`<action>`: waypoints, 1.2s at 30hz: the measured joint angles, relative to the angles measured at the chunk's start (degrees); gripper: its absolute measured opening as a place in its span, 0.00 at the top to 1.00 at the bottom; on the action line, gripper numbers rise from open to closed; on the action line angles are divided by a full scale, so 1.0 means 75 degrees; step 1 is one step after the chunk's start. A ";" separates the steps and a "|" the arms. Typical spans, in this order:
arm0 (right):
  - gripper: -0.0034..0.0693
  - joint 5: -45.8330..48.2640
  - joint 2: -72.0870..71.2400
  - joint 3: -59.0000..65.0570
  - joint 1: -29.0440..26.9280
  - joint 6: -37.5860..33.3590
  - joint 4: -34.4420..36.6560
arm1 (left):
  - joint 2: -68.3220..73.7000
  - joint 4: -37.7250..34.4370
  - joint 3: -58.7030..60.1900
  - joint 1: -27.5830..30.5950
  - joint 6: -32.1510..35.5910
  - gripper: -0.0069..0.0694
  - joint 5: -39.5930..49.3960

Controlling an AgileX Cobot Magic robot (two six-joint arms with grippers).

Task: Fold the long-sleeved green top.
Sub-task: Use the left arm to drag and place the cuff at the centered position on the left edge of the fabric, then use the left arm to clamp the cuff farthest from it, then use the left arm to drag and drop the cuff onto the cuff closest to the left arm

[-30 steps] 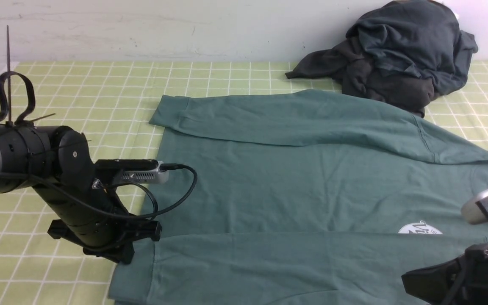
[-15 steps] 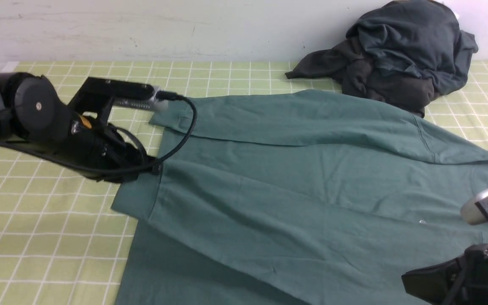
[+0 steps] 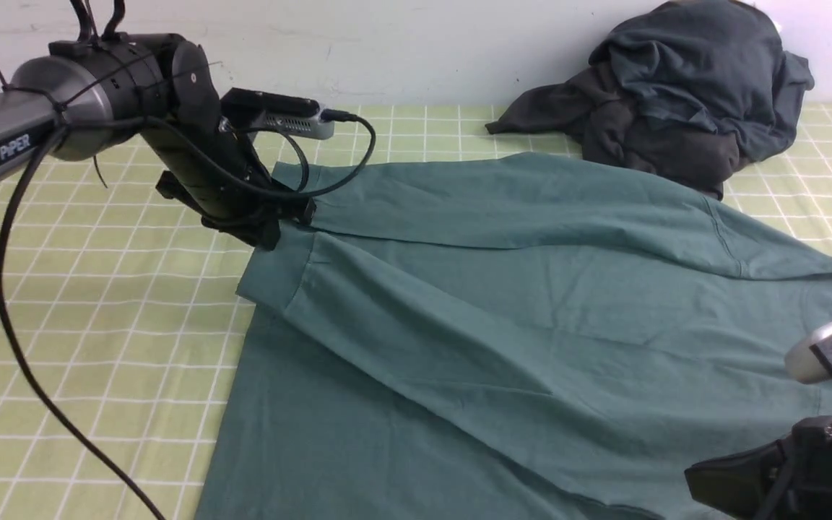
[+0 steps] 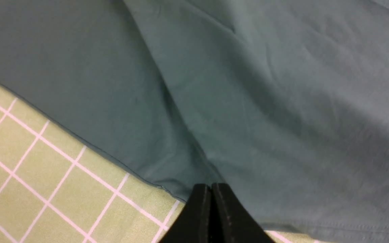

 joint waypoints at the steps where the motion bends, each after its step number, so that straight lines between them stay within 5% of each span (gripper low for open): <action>1: 0.97 0.0000 0.0000 0.0000 0.0000 0.0000 0.0000 | 0.0145 0.0020 -0.0303 0.0086 -0.0064 0.68 0.0044; 7: 0.97 -0.0016 0.0000 0.0000 0.0000 -0.0005 -0.0007 | 0.1464 0.0022 -0.2025 0.0529 -0.0809 0.48 -0.0224; 14: 0.97 -0.0090 0.0007 0.0000 0.0000 -0.0283 -0.0034 | 0.2437 -0.0056 -0.2456 0.0522 -0.0907 0.44 -0.1788; 17: 0.97 -0.0123 0.0007 0.0000 0.0000 -0.0585 -0.0040 | 0.2631 -0.0330 -0.2488 0.0522 -0.0831 0.51 -0.2144; 24: 0.97 -0.0123 0.0007 0.0000 0.0000 -0.0784 -0.0040 | 0.2405 -0.0454 -0.2488 0.0504 -0.0721 0.87 -0.1564; 36: 0.97 -0.0107 -0.0419 0.0000 0.0000 -0.0810 -0.0168 | 0.0129 -0.0589 -0.2221 0.0246 0.0237 0.90 0.2339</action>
